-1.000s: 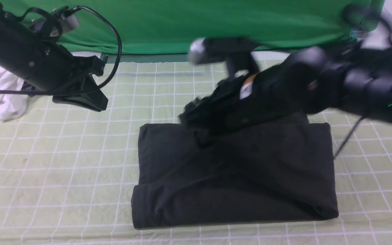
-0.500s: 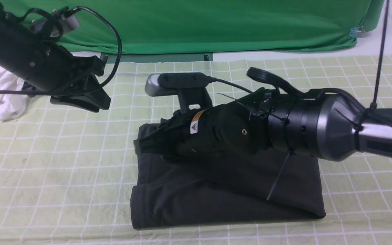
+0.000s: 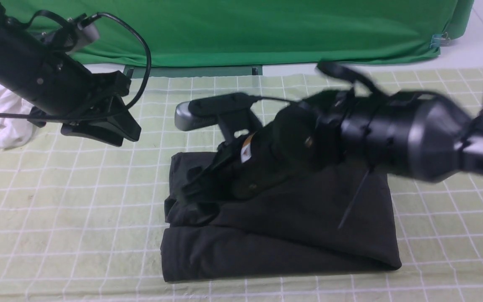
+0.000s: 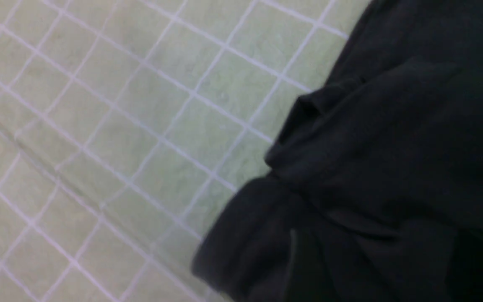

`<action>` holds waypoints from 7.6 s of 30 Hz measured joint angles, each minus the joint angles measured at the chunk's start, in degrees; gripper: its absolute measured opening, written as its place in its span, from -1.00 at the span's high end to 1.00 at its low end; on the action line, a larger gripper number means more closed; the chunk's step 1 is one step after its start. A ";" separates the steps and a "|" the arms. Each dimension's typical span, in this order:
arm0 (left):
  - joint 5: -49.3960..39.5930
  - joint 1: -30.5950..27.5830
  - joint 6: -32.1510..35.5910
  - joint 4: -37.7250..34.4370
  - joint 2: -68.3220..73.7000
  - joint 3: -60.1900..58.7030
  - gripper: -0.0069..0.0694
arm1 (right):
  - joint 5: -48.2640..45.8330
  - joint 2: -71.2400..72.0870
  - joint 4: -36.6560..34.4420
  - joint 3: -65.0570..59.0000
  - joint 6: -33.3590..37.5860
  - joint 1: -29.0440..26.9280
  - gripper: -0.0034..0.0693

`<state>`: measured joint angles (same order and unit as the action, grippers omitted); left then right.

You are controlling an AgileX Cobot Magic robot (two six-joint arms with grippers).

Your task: Fold a long-sleeved shirt over a green coffee tablecloth.

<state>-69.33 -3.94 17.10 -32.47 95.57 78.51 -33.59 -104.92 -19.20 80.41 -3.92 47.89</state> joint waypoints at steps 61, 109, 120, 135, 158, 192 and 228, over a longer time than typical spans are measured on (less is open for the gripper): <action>7.63 0.05 1.08 1.88 0.00 0.00 0.79 | 32.45 73.01 29.64 -58.49 -4.69 -14.17 0.77; 3.51 -0.01 -2.11 7.21 -18.77 0.25 0.79 | 20.46 104.92 23.41 -80.99 -6.13 -45.68 0.46; 1.24 -0.01 -4.49 11.91 -39.23 -3.27 0.79 | 20.46 104.92 23.39 -80.99 -2.66 -45.68 0.41; 8.00 -0.01 -6.71 11.88 -54.13 -22.17 0.79 | 19.54 104.92 19.59 -80.99 2.84 -45.68 0.31; 8.06 -0.01 0.60 3.58 -56.85 -23.86 0.79 | 19.53 104.92 19.55 -80.99 2.84 -33.72 0.25; 46.39 -0.01 2.29 18.20 -90.74 -54.03 0.78 | 19.53 104.92 19.55 -80.99 2.84 -33.08 0.25; 55.79 2.78 -21.00 34.05 -95.57 -78.77 0.78 | 19.53 104.92 19.55 -80.99 2.84 -33.08 0.25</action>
<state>-13.55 -1.16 -3.90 1.58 0.00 -0.26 -14.06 0.00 0.35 -0.57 -1.08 14.81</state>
